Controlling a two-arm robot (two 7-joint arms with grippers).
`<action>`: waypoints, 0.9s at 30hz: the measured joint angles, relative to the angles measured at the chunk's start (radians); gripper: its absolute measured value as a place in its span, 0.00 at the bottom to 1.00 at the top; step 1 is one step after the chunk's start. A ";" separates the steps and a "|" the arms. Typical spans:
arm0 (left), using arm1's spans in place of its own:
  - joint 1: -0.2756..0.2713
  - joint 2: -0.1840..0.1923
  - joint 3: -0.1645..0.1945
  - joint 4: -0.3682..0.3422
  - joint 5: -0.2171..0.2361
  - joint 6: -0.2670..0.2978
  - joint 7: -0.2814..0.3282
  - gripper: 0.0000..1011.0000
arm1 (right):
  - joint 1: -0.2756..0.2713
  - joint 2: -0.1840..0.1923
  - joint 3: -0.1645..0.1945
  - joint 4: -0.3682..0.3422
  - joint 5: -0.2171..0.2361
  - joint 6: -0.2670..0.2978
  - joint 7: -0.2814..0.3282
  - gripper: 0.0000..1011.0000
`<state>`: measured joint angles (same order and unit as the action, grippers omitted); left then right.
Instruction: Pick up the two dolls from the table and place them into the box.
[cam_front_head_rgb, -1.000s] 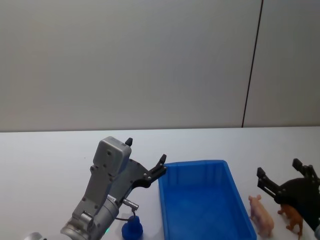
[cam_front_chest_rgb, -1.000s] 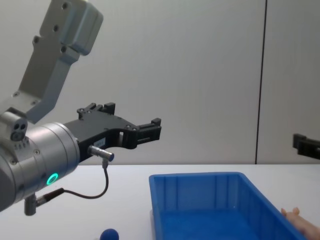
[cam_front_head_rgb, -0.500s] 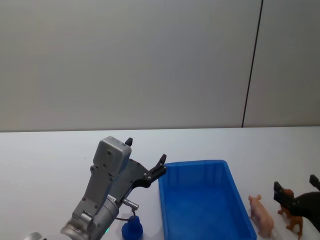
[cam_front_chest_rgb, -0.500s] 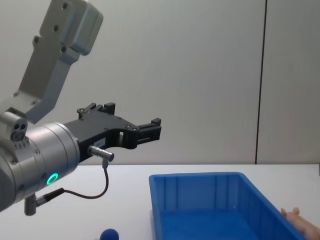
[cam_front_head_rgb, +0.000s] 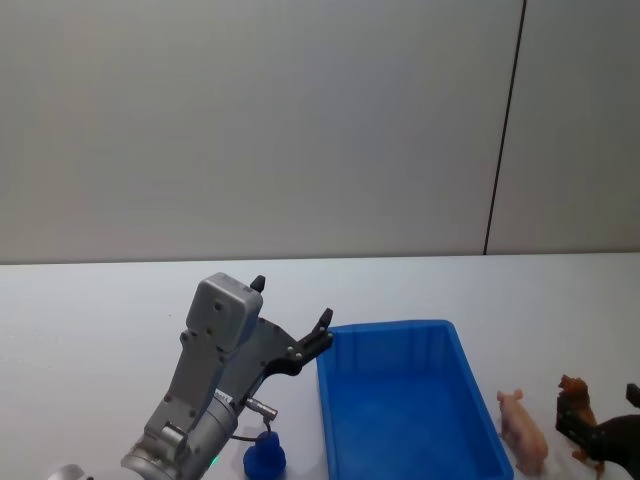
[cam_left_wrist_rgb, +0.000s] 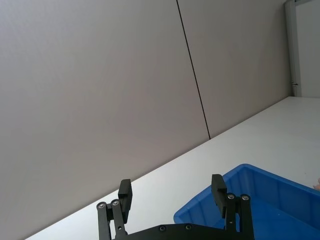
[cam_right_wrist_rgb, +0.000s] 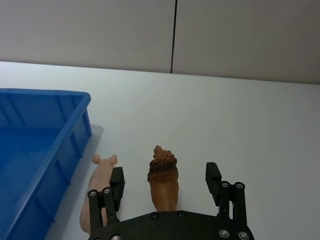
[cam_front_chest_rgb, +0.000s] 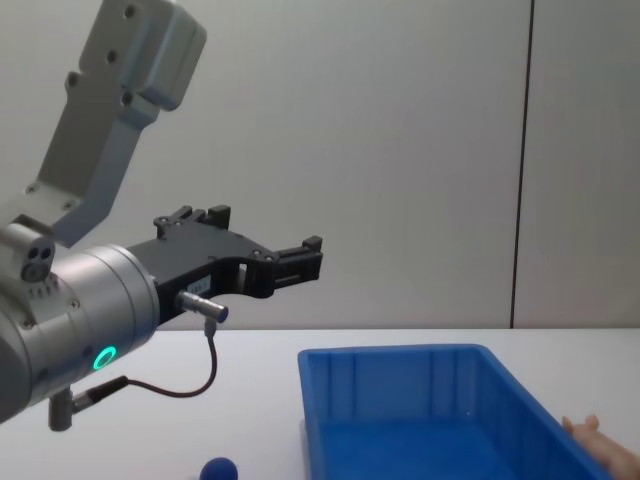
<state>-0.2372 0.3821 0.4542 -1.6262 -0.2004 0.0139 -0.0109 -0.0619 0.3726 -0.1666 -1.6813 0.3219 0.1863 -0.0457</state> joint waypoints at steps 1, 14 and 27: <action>0.000 0.000 0.000 0.000 0.000 0.000 0.000 0.99 | 0.002 -0.002 0.000 0.009 -0.001 0.002 0.002 0.99; 0.000 0.000 0.000 0.000 0.000 0.000 0.000 0.99 | 0.023 -0.022 -0.005 0.087 -0.006 0.003 0.029 0.88; 0.000 0.000 0.000 0.000 0.000 0.000 0.000 0.99 | 0.035 -0.034 -0.008 0.132 -0.008 -0.004 0.048 0.51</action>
<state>-0.2372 0.3821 0.4543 -1.6262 -0.2004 0.0139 -0.0109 -0.0272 0.3382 -0.1746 -1.5498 0.3143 0.1827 0.0019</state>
